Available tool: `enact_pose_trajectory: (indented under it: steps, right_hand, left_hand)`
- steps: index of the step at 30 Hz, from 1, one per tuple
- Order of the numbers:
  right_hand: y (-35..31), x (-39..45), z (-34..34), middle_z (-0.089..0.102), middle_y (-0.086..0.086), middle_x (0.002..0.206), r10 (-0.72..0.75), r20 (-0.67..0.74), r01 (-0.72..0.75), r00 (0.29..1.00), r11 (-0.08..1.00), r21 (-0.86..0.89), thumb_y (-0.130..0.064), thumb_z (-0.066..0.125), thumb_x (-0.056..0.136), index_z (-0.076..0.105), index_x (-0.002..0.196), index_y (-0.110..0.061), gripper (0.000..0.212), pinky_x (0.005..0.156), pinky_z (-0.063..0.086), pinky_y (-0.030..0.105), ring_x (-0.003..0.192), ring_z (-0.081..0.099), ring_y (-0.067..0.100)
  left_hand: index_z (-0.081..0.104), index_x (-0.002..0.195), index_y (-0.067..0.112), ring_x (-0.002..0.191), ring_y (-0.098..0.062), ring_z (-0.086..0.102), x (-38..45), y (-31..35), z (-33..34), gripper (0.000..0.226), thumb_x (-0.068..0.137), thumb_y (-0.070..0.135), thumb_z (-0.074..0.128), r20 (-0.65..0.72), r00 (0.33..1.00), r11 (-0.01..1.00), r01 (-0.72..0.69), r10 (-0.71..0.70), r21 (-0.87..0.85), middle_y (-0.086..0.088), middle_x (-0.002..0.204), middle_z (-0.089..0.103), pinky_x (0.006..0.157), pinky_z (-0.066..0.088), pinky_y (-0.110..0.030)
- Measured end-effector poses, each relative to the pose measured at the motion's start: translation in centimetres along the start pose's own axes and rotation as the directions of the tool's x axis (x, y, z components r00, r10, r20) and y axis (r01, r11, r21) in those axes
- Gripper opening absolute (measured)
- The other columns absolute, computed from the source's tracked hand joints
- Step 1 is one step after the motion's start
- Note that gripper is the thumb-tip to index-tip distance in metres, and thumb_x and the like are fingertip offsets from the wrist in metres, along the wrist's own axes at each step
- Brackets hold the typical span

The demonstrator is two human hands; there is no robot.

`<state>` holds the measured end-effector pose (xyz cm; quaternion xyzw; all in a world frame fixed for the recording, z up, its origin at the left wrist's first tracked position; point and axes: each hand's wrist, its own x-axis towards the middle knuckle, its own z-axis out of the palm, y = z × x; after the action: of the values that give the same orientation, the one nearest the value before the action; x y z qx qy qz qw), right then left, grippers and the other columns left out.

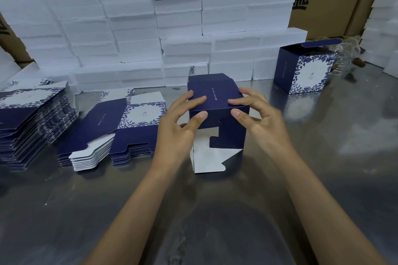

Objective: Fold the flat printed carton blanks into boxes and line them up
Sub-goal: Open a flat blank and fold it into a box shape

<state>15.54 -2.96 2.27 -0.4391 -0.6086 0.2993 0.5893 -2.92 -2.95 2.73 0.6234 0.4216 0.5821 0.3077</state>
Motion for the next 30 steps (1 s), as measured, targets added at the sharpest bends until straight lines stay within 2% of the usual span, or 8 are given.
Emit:
enact_pose_trajectory:
  steps: [3, 7, 10, 13, 16, 20, 26, 30]
  right_hand:
    - [0.3, -0.1, 0.1, 0.052, -0.01, 0.146, 0.051, -0.02, -0.05, 0.998, 0.996, 0.071, -0.021, 0.075, 0.091, 0.072, 0.114, -0.035, 0.026, 0.093, 0.05, 0.014, 0.122, 0.053, -0.012]
    - [1.0, 0.0, -0.1, 0.051, -0.014, 0.149, 0.423, -0.024, -0.403, 0.906, 0.879, 0.254, -0.073, 0.064, 0.081, 0.051, 0.139, -0.04, 0.068, 0.11, 0.045, 0.045, 0.132, 0.053, 0.01]
    - [1.4, 0.5, -0.1, 0.068, 0.003, 0.13, 0.552, 0.035, -0.52, 0.833, 0.759, 0.391, -0.06, 0.046, 0.099, 0.059, 0.132, -0.017, 0.055, 0.099, 0.053, 0.041, 0.116, 0.066, 0.022]
    - [0.5, 0.2, 0.5, 0.073, -0.009, 0.121, 0.401, 0.08, -0.398, 0.913, 0.829, 0.392, -0.05, 0.04, 0.105, 0.067, 0.123, -0.026, 0.04, 0.094, 0.051, 0.031, 0.118, 0.066, 0.01]
    - [-0.6, 0.3, 0.4, 0.068, -0.014, 0.129, 0.192, -0.012, -0.179, 0.981, 0.932, 0.315, -0.027, 0.048, 0.106, 0.068, 0.125, -0.028, 0.028, 0.087, 0.051, 0.016, 0.118, 0.062, -0.001]
    - [-1.3, 0.2, -0.2, 0.051, -0.009, 0.15, -0.02, 0.026, 0.018, 0.999, 0.997, 0.077, -0.003, 0.05, 0.104, 0.068, 0.124, -0.022, 0.033, 0.103, 0.041, 0.011, 0.136, 0.043, -0.007]
    - [-1.5, -0.2, -0.4, 0.051, -0.006, 0.148, -0.018, 0.055, 0.027, 0.998, 0.985, -0.168, 0.0, 0.054, 0.1, 0.071, 0.118, -0.018, 0.031, 0.121, 0.028, 0.033, 0.144, 0.037, 0.004]
    - [-1.5, -0.5, 0.0, 0.05, -0.009, 0.148, 0.025, 0.078, -0.01, 0.997, 0.983, -0.186, -0.006, 0.055, 0.102, 0.071, 0.118, -0.023, 0.029, 0.122, 0.025, 0.032, 0.145, 0.033, 0.001]
  left_hand:
    - [0.07, 0.112, 0.037, 0.125, 0.017, 0.044, -0.1, -0.2, 0.1, 0.029, 0.093, 0.015, 0.069, -0.018, 1.0, 0.999, -0.012, 0.012, 0.03, 0.011, 0.143, 0.053, 0.085, 0.039, 0.0]
    - [0.066, 0.123, 0.029, 0.122, 0.0, 0.058, -0.1, -0.9, -0.2, 0.03, 0.099, 0.013, 0.06, -0.157, 0.987, 1.0, 0.016, -0.015, 0.005, 0.012, 0.129, 0.064, 0.101, 0.046, -0.017]
    - [0.061, 0.126, 0.026, 0.101, 0.011, 0.062, 0.0, -1.4, -0.2, 0.034, 0.101, 0.005, 0.053, -0.239, 0.966, 0.995, 0.099, -0.098, -0.008, 0.011, 0.119, 0.066, 0.088, 0.049, -0.014]
    - [0.056, 0.122, 0.031, 0.106, -0.01, 0.066, -0.4, -1.8, 0.5, 0.033, 0.102, 0.005, 0.05, -0.18, 0.94, 0.955, 0.269, -0.288, -0.123, 0.002, 0.127, 0.064, 0.086, 0.055, -0.034]
    - [0.05, 0.117, 0.023, 0.085, -0.017, 0.072, -0.9, -1.6, 1.8, 0.031, 0.1, -0.003, 0.049, 0.02, 0.893, 0.849, 0.435, -0.451, -0.301, -0.007, 0.115, 0.067, 0.064, 0.059, -0.026]
    - [0.052, 0.102, 0.004, 0.037, -0.015, 0.051, -1.8, -1.5, 2.7, 0.004, 0.1, 0.007, 0.054, 0.274, 0.793, 0.823, 0.568, -0.544, -0.009, -0.012, 0.078, 0.068, 0.032, 0.039, -0.022]
    - [0.063, 0.106, 0.007, 0.032, -0.009, 0.036, -1.8, -0.9, 2.2, 0.014, 0.098, 0.017, 0.058, 0.471, 0.541, 0.694, 0.675, -0.697, 0.25, 0.0, 0.052, 0.052, 0.03, 0.021, -0.015]
    - [0.062, 0.079, 0.012, 0.045, -0.017, 0.05, -0.6, -0.1, 0.5, 0.023, 0.096, 0.025, 0.052, 0.112, 0.764, 0.707, 0.517, -0.635, 0.481, 0.001, 0.054, 0.055, 0.044, 0.033, -0.02]
